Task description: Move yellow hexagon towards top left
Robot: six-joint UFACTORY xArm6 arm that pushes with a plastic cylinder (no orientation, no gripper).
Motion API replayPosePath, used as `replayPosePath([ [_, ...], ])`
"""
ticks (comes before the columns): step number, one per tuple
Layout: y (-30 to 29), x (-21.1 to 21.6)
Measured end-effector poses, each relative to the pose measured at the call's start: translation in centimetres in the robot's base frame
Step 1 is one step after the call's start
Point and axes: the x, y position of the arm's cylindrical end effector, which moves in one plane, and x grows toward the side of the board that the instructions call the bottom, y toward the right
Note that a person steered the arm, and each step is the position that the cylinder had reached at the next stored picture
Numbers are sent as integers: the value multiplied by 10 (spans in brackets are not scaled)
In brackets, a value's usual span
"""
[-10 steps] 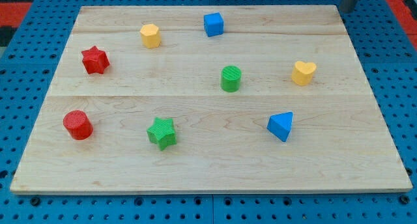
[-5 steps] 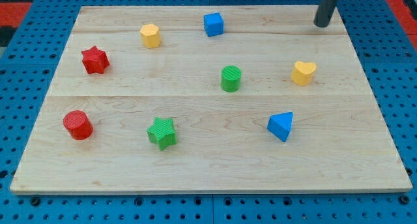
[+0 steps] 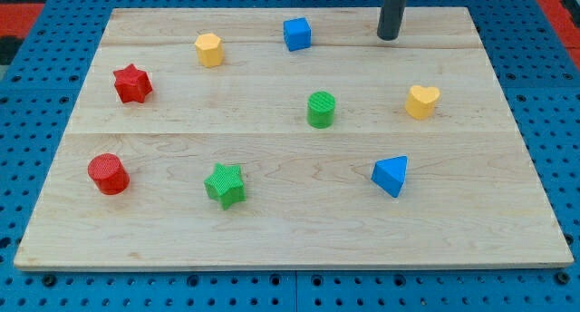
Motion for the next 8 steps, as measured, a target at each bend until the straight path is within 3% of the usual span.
replayPosePath([
  [2,-38,49],
  [3,-84,58],
  [8,-219,44],
])
